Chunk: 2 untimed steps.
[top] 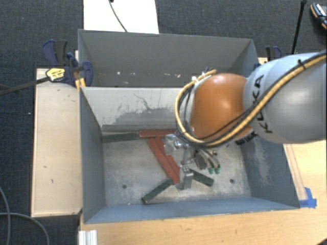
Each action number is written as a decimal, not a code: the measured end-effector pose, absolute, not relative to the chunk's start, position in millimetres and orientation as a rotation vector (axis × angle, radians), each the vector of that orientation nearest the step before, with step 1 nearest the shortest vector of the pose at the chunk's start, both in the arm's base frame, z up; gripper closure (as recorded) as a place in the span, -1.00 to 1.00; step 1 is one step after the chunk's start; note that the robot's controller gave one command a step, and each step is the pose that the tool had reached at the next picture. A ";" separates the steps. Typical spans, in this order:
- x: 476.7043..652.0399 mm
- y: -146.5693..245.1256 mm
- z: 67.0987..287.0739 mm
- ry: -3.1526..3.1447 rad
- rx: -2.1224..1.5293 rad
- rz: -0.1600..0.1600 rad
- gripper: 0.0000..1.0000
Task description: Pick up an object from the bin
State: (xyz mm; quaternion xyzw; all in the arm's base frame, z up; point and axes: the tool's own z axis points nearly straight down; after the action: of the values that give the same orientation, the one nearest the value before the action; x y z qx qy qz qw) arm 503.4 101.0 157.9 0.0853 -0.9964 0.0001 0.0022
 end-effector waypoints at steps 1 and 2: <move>520.8 78.6 126.1 -3.128 0.320 0.000 -1.00; 515.2 93.7 85.3 -3.067 0.691 0.000 -1.00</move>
Offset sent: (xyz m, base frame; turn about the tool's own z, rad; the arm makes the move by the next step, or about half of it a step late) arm 0.0076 0.0008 -0.0879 -0.3162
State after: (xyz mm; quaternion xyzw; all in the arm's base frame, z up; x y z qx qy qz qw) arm 515.2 93.7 85.3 0.2197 -0.9756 0.0000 -0.0009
